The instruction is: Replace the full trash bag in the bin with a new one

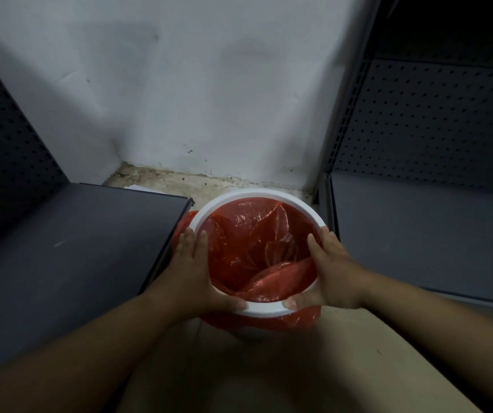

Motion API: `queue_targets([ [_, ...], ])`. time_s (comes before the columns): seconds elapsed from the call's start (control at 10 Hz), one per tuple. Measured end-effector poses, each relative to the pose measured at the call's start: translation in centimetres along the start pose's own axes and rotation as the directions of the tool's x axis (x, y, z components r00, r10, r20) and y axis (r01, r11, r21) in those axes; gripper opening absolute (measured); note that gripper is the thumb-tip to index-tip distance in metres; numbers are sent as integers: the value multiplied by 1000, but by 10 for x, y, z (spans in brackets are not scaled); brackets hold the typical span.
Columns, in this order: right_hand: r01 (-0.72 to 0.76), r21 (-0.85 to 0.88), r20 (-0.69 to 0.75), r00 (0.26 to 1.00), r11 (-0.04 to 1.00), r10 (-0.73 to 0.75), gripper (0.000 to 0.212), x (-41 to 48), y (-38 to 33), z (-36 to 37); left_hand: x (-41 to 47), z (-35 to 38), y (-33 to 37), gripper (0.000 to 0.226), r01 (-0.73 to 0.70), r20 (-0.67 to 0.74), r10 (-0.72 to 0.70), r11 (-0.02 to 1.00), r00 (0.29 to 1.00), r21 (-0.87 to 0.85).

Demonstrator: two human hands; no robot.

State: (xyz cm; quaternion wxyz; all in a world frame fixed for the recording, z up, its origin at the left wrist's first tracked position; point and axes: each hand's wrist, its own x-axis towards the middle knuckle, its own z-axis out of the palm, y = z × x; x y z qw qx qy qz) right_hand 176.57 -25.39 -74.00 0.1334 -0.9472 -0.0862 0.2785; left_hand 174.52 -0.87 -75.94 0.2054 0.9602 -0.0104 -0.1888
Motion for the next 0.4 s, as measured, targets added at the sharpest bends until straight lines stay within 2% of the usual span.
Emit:
queue_targets([
  [0.1, 4, 15, 3, 1000, 1000, -4, 141, 0, -1, -2, 0, -1, -2, 141, 4, 3, -4, 1000, 1000, 17],
  [0.2, 25, 104, -24, 999, 994, -22, 137, -10, -5, -11, -4, -6, -2, 128, 8, -15, -7, 999, 1000, 52],
  [0.3, 36, 262, -164, 987, 964, 7, 136, -33, -17, -56, -13, -35, 8, 107, -1, -181, -5, 999, 983, -33],
  [0.4, 70, 324, -354, 934, 943, 53, 116, -66, -32, -121, -28, -89, 29, 83, -5, -291, -41, 988, 956, -153],
])
